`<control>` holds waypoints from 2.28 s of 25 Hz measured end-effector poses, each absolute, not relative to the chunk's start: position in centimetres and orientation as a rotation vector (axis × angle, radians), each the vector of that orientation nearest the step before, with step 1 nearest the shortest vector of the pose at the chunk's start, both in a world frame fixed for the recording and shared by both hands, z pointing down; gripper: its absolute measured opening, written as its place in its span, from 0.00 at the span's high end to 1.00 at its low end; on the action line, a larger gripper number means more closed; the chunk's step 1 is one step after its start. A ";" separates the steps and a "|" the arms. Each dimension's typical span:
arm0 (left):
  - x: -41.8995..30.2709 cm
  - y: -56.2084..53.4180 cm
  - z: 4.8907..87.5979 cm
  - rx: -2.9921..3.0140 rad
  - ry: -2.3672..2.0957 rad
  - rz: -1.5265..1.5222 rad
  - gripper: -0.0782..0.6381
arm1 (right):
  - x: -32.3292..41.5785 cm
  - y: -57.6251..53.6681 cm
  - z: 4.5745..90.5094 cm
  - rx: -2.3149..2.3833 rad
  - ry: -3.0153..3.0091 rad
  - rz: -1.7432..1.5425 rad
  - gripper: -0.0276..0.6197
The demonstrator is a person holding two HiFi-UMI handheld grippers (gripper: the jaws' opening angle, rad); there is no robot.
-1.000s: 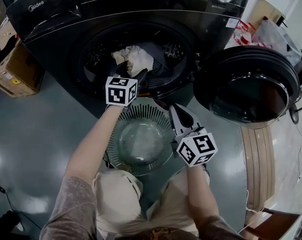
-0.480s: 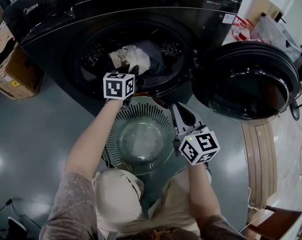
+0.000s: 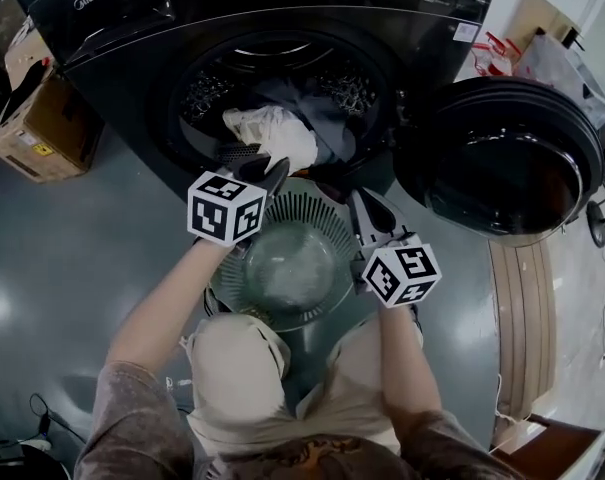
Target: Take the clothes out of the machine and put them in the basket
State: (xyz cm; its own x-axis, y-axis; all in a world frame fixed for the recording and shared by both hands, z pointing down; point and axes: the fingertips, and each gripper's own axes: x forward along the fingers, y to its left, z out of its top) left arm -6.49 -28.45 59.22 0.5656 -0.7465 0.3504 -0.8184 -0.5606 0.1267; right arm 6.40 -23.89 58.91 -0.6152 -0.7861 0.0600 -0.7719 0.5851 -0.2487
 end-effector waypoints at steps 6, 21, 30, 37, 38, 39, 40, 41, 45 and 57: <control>-6.8 -22.5 58.7 2.501 -1.252 0.382 0.84 | 6.3 -24.3 59.1 -1.329 2.742 -0.397 0.96; -9.6 -24.0 59.2 2.490 -1.440 0.390 0.51 | 5.4 -23.6 59.0 -1.285 2.786 -0.370 0.96; -12.2 -33.2 63.4 2.403 -1.566 0.541 0.41 | 5.8 -22.8 58.4 -1.313 2.794 -0.327 0.96; -12.7 -36.3 66.5 2.337 -1.505 0.617 0.37 | 5.8 -22.9 58.5 -1.334 2.797 -0.323 0.96; -12.6 -36.4 66.7 2.339 -1.494 0.621 0.37 | 5.8 -23.0 58.5 -1.336 2.799 -0.320 0.96; -12.4 -36.4 66.8 2.340 -1.482 0.619 0.37 | 5.8 -23.0 58.5 -1.339 2.799 -0.318 0.96; -12.1 -36.4 67.0 2.339 -1.464 0.604 0.41 | 5.8 -23.1 58.5 -1.341 2.798 -0.317 0.96; -11.9 -36.3 67.2 2.334 -1.444 0.579 0.47 | 5.8 -23.1 58.5 -1.342 2.796 -0.317 0.96; -11.4 -35.6 67.3 2.324 -1.428 0.518 0.67 | 5.5 -23.0 58.6 -1.335 2.800 -0.315 0.96; -7.7 -26.7 62.5 2.433 -1.222 0.451 0.83 | 5.6 -23.3 58.9 -1.312 2.787 -0.325 0.96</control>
State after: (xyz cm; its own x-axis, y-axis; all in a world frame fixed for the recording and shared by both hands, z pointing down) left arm -7.72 -26.70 62.51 0.5707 -0.6917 0.4425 -0.8134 -0.5502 0.1891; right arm 5.61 -23.26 58.87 -0.6404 -0.7665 0.0490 -0.7572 0.6193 -0.2078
